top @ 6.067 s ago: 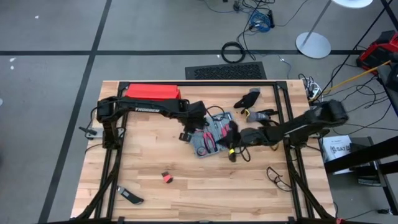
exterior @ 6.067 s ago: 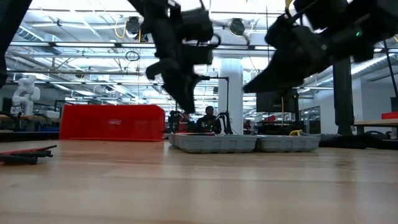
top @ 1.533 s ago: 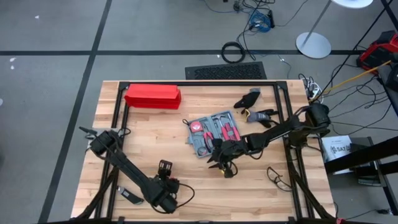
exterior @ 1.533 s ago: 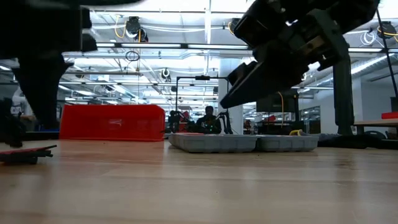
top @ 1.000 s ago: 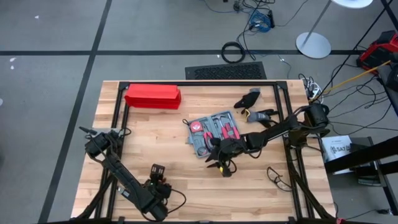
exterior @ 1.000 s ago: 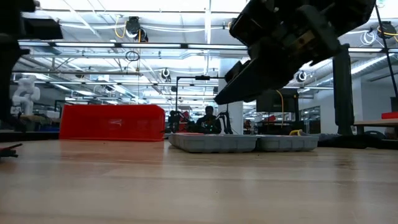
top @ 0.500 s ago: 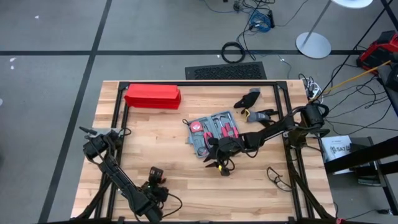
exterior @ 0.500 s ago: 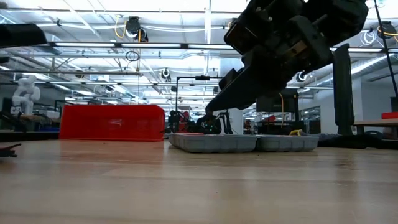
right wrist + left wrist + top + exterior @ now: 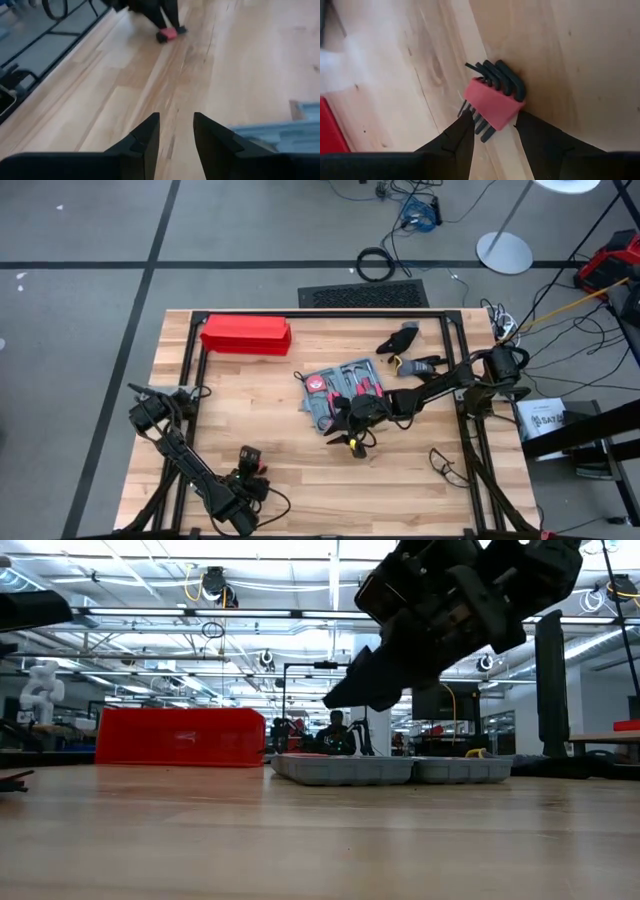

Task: Prefit tool cases
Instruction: Put the orange hex key set into the gray pre-fit tool case

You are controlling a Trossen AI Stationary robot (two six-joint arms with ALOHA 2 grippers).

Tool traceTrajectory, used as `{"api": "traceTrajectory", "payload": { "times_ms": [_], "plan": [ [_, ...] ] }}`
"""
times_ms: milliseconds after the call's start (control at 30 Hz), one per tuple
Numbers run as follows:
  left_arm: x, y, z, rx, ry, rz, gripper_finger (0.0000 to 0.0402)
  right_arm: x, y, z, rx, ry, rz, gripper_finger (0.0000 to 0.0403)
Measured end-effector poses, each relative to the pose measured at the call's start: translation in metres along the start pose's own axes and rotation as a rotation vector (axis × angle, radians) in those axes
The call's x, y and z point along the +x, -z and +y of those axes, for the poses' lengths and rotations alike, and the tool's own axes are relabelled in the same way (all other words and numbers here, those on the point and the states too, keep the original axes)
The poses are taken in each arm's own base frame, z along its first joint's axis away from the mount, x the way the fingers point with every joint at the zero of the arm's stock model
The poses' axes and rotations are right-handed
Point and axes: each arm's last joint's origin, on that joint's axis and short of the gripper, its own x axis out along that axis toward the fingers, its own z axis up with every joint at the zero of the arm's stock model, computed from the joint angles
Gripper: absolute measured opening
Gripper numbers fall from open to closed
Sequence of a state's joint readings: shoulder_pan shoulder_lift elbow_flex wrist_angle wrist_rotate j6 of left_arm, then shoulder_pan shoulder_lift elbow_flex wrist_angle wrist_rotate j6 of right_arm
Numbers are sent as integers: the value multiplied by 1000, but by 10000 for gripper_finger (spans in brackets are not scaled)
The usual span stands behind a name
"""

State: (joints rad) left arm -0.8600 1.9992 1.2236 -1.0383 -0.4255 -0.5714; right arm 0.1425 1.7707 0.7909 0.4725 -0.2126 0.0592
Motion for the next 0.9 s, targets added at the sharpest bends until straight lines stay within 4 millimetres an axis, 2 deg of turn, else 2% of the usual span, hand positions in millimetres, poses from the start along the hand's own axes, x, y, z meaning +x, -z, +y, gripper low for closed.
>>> {"api": "traceTrajectory", "payload": {
  "times_ms": [167, 333, 533, 733, 900],
  "plan": [
    [3, 2, 2, -37, -71, -20, 160, 15, 4, -10, 14, -19, -41, 114],
    [5, 1, 3, -39, -113, -45, 160, 51, 2, -18, 6, -87, -19, 114],
    [10, -2, 9, -61, -150, -61, 160, 94, -6, -26, -76, -92, 95, 108],
    [15, -8, 16, -93, -172, -82, 160, 123, -18, -30, -131, -94, 146, 66],
    [18, -12, 21, -122, -176, -94, 160, 133, -26, -34, -175, -73, 137, 21]
  ]
}}
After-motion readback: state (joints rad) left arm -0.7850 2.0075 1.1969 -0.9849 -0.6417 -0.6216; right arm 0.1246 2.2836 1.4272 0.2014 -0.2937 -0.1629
